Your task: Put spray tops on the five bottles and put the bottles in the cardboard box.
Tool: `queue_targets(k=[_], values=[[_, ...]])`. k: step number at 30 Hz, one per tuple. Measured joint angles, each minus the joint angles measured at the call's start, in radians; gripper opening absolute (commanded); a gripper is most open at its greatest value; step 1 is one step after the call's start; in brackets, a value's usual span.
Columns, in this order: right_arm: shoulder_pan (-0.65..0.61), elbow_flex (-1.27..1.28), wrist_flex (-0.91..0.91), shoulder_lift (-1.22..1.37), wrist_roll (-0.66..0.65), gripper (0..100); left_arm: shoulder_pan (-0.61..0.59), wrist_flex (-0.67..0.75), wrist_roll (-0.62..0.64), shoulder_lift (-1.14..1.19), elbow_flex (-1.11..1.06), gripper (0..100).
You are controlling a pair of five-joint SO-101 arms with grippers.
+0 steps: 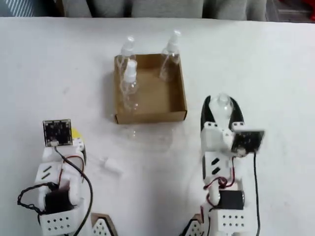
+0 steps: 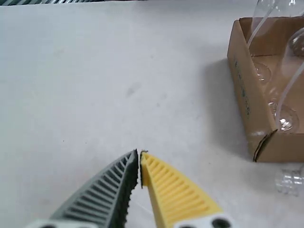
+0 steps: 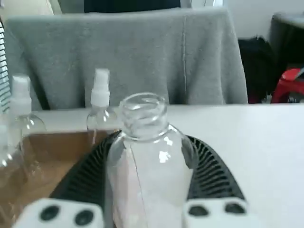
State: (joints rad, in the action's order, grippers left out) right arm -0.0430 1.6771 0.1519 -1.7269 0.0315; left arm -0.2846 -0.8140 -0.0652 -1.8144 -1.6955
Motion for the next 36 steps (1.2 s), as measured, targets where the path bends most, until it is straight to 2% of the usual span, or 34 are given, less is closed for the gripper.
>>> queue_targets(k=[9,17,20,25,30,36], values=[[-0.006,0.005,0.163,-0.052,0.086,1.6,0.0,0.0,0.0,0.0,0.0,3],[-0.005,0.005,0.244,-0.052,0.091,1.6,0.028,0.0,0.0,0.0,0.008,3],[-0.005,0.005,0.267,-0.052,0.091,1.6,0.038,-0.049,0.0,0.0,0.051,3],[-0.005,0.005,0.301,-0.052,0.091,1.6,0.13,-0.164,0.0,0.0,0.124,3],[-0.005,0.005,0.301,-0.052,0.091,1.6,0.213,-0.213,0.0,0.0,0.14,3],[-0.005,0.005,0.301,-0.052,0.091,1.6,0.319,-0.304,-0.147,0.0,0.14,3]])
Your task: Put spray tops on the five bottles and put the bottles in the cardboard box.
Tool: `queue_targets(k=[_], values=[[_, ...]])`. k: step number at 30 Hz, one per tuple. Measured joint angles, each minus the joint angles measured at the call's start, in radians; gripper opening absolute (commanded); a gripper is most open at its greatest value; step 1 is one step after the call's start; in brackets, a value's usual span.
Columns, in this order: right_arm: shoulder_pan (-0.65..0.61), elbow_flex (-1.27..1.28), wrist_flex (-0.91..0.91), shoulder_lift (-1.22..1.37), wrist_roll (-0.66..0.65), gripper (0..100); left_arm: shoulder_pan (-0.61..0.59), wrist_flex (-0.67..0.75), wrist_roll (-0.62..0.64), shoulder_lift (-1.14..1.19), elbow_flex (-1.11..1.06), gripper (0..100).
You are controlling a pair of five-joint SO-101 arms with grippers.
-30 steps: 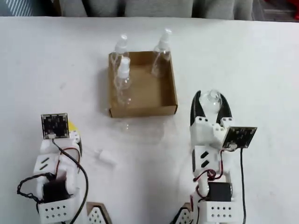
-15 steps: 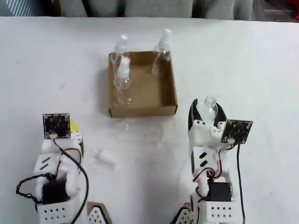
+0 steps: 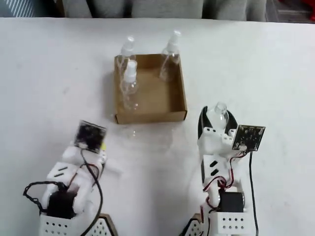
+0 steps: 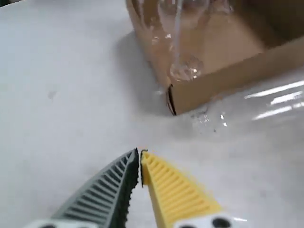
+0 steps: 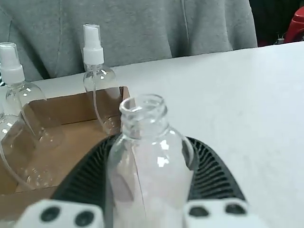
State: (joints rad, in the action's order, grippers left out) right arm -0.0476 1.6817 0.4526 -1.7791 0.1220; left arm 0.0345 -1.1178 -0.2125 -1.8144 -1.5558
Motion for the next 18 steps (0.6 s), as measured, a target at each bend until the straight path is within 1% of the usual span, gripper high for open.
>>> queue_targets(k=[4,7,10,12,14,18], values=[[0.0,0.0,0.012,0.0,0.0,1.6,0.023,-0.035,-0.086,0.0,0.0,3],[0.0,0.0,0.012,0.0,0.0,1.6,0.031,-0.035,-0.124,0.04,0.029,10],[0.0,0.0,0.012,0.0,0.0,1.6,0.029,-0.037,-0.157,0.201,0.135,18],[0.0,0.0,0.012,0.0,0.0,1.6,0.048,-0.054,-0.206,0.341,0.226,20],[0.0,0.0,0.012,0.0,0.0,1.6,0.072,-0.103,-0.287,0.499,0.318,19],[0.0,0.0,0.012,0.0,0.0,1.6,0.138,-0.209,-0.491,0.798,0.457,14]])
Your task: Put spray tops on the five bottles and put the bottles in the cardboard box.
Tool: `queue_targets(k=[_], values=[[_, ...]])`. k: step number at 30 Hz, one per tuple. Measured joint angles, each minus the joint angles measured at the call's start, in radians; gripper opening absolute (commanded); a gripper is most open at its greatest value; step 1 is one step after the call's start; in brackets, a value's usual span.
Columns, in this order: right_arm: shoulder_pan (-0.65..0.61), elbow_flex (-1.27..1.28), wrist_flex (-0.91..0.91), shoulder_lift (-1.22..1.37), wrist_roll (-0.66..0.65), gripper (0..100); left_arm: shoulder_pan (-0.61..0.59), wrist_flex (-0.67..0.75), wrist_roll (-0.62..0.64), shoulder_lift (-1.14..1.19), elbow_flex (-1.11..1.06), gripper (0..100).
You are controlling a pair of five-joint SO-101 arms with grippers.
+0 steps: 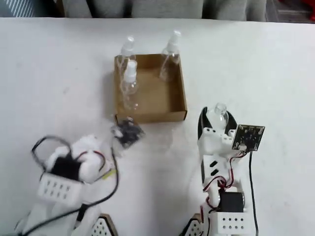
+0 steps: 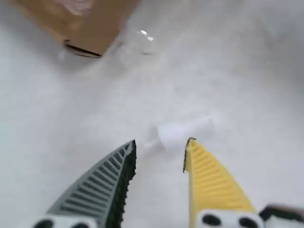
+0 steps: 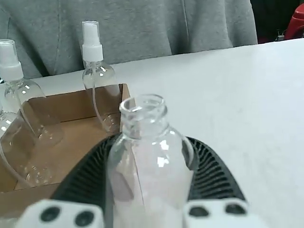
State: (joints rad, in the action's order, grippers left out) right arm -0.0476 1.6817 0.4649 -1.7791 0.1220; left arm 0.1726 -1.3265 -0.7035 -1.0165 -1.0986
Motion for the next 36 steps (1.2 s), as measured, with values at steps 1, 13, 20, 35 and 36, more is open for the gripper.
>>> queue_targets(k=[1,13,20,35,36], values=[[0.0,0.0,0.0,0.0,0.002,1.6,0.014,-0.018,-0.055,0.061,0.017,13],[-0.002,0.0,0.0,0.0,0.002,1.6,0.222,-0.041,-0.227,0.315,0.035,22],[-0.002,0.0,0.005,0.0,0.002,1.6,0.232,-0.031,-0.233,0.318,0.035,25],[-0.002,0.0,0.023,0.0,0.002,1.6,0.16,0.143,-0.253,0.324,0.035,24],[-0.002,0.0,0.023,0.0,0.002,1.6,0.147,0.166,-0.253,0.324,0.031,24]])
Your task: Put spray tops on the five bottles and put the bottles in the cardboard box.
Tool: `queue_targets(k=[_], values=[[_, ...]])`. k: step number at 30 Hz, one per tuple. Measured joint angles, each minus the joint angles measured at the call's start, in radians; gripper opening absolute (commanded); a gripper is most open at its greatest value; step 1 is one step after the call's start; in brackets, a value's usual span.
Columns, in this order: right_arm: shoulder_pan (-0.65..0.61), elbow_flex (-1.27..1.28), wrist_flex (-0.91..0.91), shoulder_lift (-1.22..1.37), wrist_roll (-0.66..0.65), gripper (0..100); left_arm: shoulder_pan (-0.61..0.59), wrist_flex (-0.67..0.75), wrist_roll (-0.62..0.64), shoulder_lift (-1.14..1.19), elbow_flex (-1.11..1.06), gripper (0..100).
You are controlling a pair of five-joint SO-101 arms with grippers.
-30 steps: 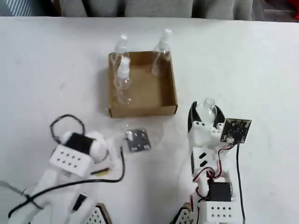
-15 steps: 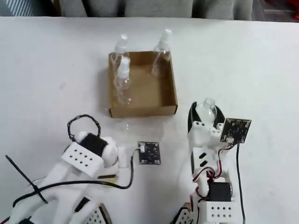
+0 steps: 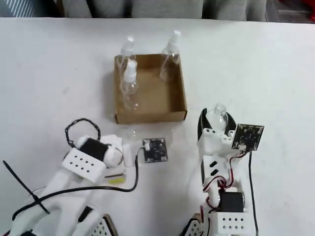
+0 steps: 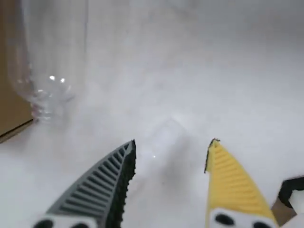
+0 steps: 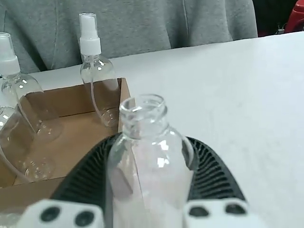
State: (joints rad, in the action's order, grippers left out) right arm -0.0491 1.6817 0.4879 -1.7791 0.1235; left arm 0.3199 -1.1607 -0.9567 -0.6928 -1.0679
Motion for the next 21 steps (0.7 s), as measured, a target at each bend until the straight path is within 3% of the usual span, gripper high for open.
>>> queue_targets(k=[7,13,19,21], values=[[0.0,0.0,0.0,0.0,0.0,1.6,-0.078,0.192,0.0,0.0,-0.138,24],[0.0,0.0,0.0,0.0,0.0,1.6,-0.091,0.235,0.0,0.0,-0.207,24],[0.0,0.0,0.0,0.0,0.0,1.6,-0.083,0.293,0.003,-0.008,-0.279,2],[0.0,0.0,0.0,0.0,0.0,1.6,-0.081,0.293,0.003,0.002,-0.281,3]])
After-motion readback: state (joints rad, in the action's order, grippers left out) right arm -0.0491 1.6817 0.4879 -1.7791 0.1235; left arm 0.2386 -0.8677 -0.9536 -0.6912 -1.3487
